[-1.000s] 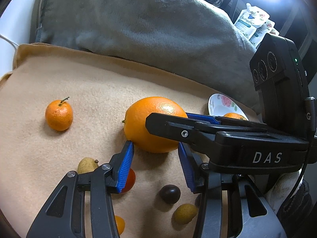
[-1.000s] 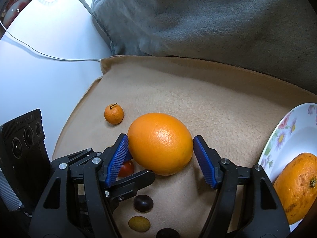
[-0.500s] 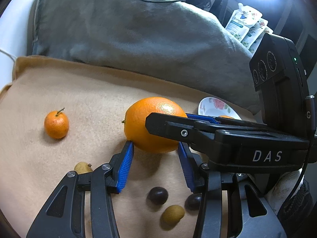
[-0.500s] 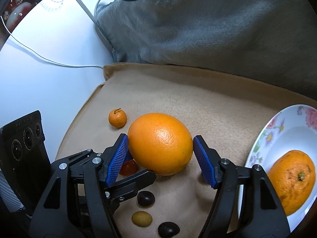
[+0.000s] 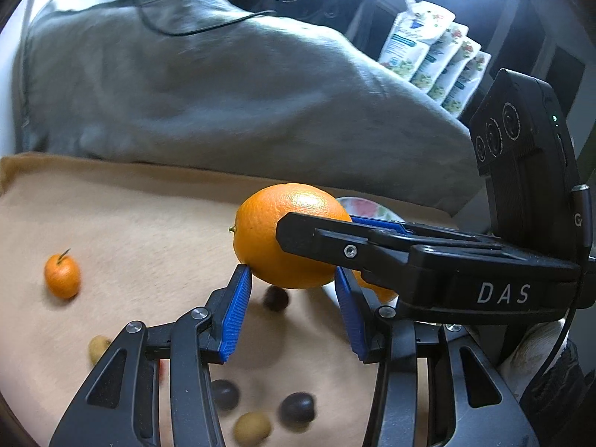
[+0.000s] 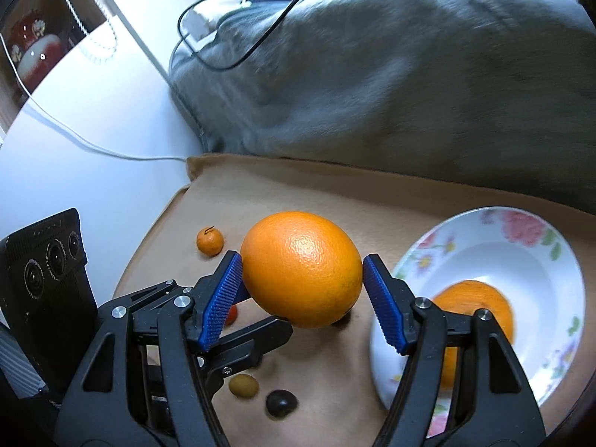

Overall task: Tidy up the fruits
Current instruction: 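Carry the second orange with the right gripper over the plate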

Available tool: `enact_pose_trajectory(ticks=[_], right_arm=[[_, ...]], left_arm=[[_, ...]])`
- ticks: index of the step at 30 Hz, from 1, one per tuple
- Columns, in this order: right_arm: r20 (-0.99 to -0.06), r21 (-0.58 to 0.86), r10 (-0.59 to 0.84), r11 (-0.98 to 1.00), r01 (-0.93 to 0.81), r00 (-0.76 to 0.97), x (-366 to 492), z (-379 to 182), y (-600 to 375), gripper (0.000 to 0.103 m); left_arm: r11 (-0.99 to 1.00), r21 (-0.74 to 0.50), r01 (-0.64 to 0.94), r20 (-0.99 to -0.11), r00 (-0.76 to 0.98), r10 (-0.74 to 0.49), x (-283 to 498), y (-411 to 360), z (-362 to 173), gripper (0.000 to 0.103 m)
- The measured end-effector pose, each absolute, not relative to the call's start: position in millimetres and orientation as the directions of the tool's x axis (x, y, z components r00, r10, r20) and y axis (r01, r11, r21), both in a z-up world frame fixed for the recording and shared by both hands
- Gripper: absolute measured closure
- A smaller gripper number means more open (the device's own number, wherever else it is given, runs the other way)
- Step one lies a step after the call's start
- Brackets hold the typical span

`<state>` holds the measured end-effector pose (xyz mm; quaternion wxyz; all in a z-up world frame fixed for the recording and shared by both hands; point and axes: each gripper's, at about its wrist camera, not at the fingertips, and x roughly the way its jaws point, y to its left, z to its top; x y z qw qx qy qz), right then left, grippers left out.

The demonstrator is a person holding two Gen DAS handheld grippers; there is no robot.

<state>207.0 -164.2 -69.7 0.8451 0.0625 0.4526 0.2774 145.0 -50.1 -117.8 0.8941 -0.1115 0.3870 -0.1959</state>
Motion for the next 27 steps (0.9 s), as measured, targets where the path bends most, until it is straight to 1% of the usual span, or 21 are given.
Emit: enact_pose_trajectory(ticks=[11,27], right_arm=[[-0.706,0.356,0.498,0.864,-0.357,0.503,200.3,-53.9,-219.8,0.033],[-0.697,0.371,0.442,0.896,-0.243,0.565,198.0,-52.1,-290.0,0.033]], left_arm=[[0.878,-0.336,0.342,-0.634,0.607,-0.479,148.1,-98.4,-104.5,0.058],[0.843,-0.315,0.435,-0.642,0.557,-0.527,163.4,-171.0,-101.8,0.058]])
